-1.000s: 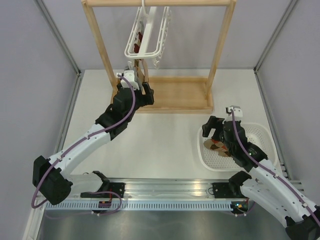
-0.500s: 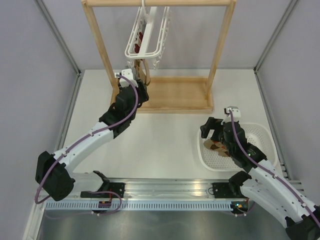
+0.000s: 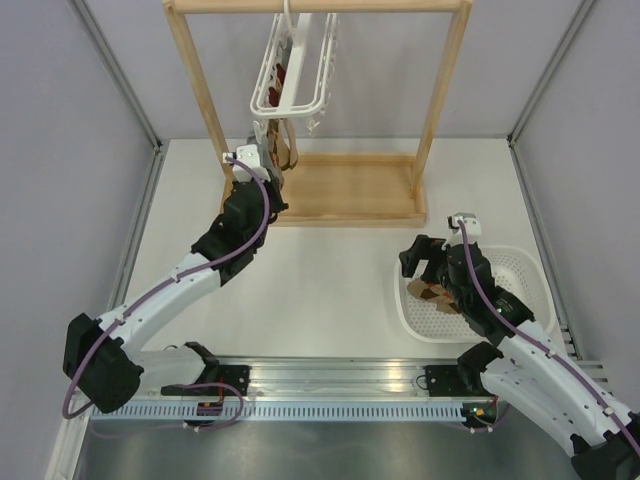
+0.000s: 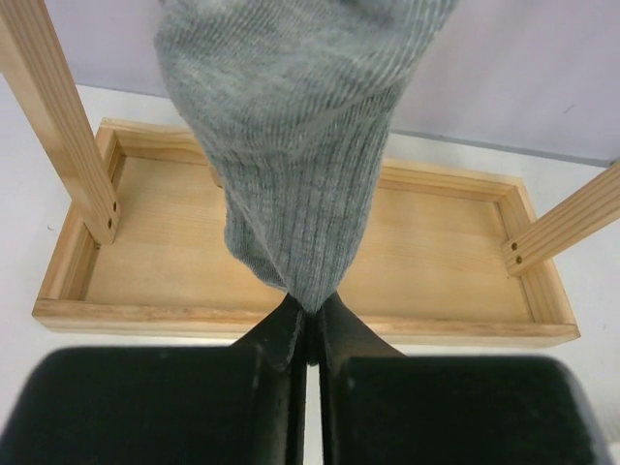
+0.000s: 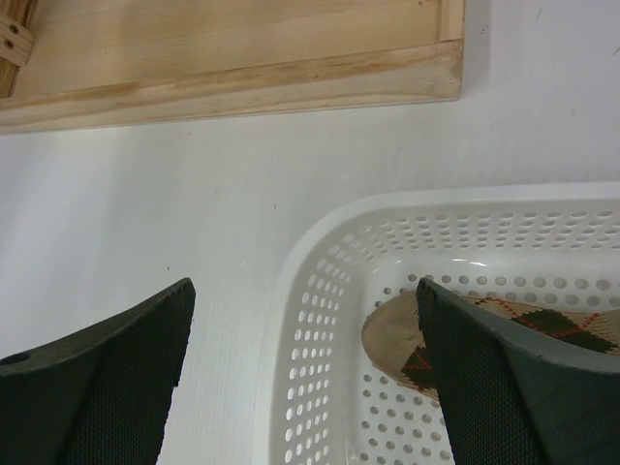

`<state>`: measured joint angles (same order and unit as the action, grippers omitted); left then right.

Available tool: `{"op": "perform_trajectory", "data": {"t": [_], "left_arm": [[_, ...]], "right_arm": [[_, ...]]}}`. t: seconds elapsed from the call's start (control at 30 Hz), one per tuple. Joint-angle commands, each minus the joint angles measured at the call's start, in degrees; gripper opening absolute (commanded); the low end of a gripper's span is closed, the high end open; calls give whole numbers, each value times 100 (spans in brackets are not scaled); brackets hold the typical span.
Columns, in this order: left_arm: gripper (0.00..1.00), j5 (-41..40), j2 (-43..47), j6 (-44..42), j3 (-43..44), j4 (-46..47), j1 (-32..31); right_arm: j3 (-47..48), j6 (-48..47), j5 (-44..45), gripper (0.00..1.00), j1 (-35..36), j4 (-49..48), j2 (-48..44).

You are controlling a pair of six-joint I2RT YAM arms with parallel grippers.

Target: Remove the socks clipped to the hanger

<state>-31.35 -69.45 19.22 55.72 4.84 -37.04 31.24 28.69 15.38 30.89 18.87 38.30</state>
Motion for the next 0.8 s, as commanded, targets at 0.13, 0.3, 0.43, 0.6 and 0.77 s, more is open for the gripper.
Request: {"op": "perform_trajectory", "data": {"t": [0.13,0.3,0.43,0.6,0.77], "left_arm": [[3,348,643,-112,35,-228,3],[5,569,950,-191,79,-449,3],[3,814,1196,-235,88,-642,3],[2,1262,1478,-384,140,-923,3],[2,1737,1654,-630,185,-1143,3]], "right_arm": [[285,-205,-87,98,-13,-173,291],[584,-293,-263,98,-22,-270,774],[742,-346,-394,97,-13,-367,845],[1303,-530,-430,97,-22,-367,1055],[1919,-610,-772,95,39,-376,1574]]}}
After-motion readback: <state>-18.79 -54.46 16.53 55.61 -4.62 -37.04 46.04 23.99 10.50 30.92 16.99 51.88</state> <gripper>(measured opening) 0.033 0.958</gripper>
